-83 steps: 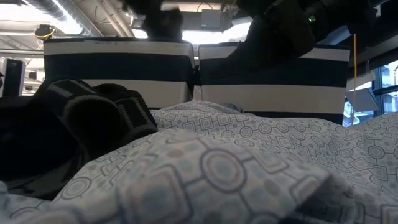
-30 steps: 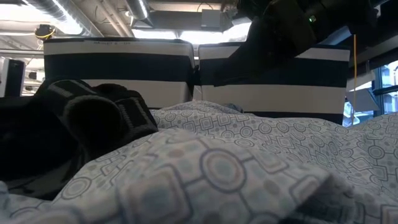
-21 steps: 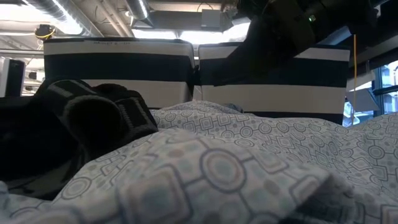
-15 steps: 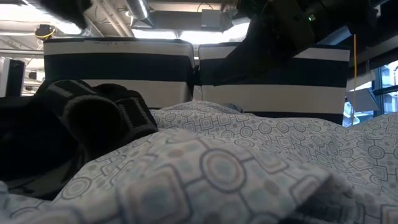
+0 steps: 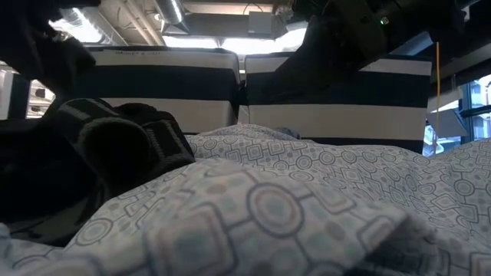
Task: Sort clothes
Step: Put the black underwear into the left blue laundry bin
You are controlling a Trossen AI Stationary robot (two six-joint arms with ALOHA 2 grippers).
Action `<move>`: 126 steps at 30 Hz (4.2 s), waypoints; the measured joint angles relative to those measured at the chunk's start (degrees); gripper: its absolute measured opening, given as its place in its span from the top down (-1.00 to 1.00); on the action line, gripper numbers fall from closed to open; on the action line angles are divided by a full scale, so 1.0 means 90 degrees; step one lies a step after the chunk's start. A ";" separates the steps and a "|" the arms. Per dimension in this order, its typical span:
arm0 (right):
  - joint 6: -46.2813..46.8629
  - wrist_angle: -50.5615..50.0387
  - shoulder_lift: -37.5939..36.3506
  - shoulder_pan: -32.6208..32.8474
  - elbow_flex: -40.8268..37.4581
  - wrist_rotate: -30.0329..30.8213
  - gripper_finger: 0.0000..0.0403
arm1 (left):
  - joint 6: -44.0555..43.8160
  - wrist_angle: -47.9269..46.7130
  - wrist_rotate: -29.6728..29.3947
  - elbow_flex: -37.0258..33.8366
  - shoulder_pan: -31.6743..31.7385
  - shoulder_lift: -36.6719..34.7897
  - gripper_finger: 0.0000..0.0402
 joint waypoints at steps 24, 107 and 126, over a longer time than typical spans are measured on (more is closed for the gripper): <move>-0.0001 0.0002 0.0001 0.0000 -0.0002 0.0000 -0.60 | -0.0043 0.1304 0.0381 -0.0237 -0.0457 0.2357 -0.02; -0.0029 -0.0042 0.0002 -0.0041 -0.0002 0.0000 -0.60 | 0.6994 0.1954 -0.4203 0.1706 0.5456 -0.2132 0.81; -0.0027 -0.0158 0.0002 -0.0041 -0.0002 0.0000 -0.60 | 0.4350 0.0334 -0.2959 0.1698 0.7337 -0.2025 0.45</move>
